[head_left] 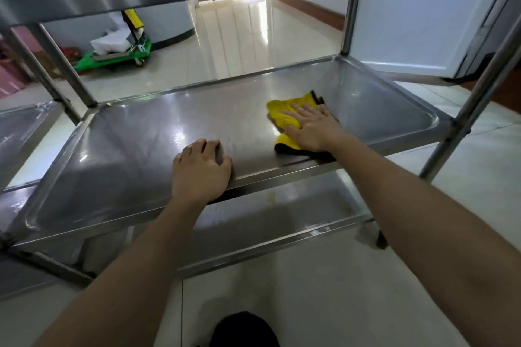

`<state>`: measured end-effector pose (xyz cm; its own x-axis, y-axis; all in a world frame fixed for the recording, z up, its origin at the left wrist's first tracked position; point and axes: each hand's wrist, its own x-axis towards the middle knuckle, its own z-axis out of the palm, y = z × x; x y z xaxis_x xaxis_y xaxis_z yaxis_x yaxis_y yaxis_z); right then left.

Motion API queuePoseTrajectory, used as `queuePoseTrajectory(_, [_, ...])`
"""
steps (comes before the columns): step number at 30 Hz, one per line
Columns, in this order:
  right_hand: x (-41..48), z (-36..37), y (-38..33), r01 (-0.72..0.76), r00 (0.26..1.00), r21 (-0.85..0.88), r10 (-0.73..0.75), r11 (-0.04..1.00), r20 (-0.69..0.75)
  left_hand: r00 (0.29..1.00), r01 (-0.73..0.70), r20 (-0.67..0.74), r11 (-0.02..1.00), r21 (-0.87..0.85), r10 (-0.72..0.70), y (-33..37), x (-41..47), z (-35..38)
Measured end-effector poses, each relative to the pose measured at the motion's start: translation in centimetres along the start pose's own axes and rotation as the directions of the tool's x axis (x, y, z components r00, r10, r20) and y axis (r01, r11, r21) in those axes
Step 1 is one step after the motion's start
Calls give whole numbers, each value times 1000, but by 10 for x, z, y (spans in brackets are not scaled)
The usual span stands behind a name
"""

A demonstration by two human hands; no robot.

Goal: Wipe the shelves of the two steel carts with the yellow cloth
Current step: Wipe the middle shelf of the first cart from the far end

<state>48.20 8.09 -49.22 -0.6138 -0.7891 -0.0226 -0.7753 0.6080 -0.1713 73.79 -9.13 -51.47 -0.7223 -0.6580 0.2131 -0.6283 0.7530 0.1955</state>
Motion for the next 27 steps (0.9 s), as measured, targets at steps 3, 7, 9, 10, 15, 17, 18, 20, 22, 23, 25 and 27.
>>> queuePoseTrajectory(3, [-28, -7, 70, -211, 977, 37, 213, 977, -35, 1000, 5, 20, 1000, 0, -5, 6, -1, -6])
queuePoseTrajectory(7, [-41, -8, 81, -266, 961, 56, 270, 962, -65, 998, 30, 52, 998, 62, -33, 15, 0, -13])
queuePoseTrajectory(9, [-39, -7, 77, -257, 962, 63, 261, 964, -74, 997, 45, 57, 997, 64, -49, 25, 4, -16])
queuePoseTrajectory(10, [-39, -7, 77, -255, 963, 64, 259, 965, -74, 998, 45, 43, 998, 51, -47, 35, 7, -17])
queuePoseTrajectory(15, [-41, -8, 79, -242, 967, 55, 245, 969, -64, 989, -131, 60, 991, -34, 133, 109, 13, -4])
queuePoseTrajectory(17, [-42, -12, 78, -242, 969, 57, 244, 969, -45, 985, -152, 76, 988, -29, 154, 121, 14, 2])
queuePoseTrajectory(18, [-44, -13, 75, -243, 969, 57, 245, 968, -29, 985, -158, 67, 987, -5, 158, 122, 14, 5])
queuePoseTrajectory(20, [-46, -10, 59, -186, 983, 23, 186, 982, -6, 987, -156, 38, 987, 31, 154, 120, 12, 9])
queuePoseTrajectory(22, [-52, 0, 35, -36, 999, -9, 36, 999, -19, 986, -167, 14, 985, 48, 166, 117, 13, 12])
queuePoseTrajectory(23, [-56, 4, 27, 25, 999, -5, -25, 1000, -32, 984, -176, 1, 983, 52, 176, 116, 14, 14])
queuePoseTrajectory(25, [-56, 6, 25, 68, 997, 26, -68, 997, -26, 984, -174, -16, 984, 46, 175, 113, 16, 16])
queuePoseTrajectory(27, [-55, 2, 40, 53, 999, 59, -53, 997, 1, 986, -163, -15, 986, 34, 164, 111, 17, 18])
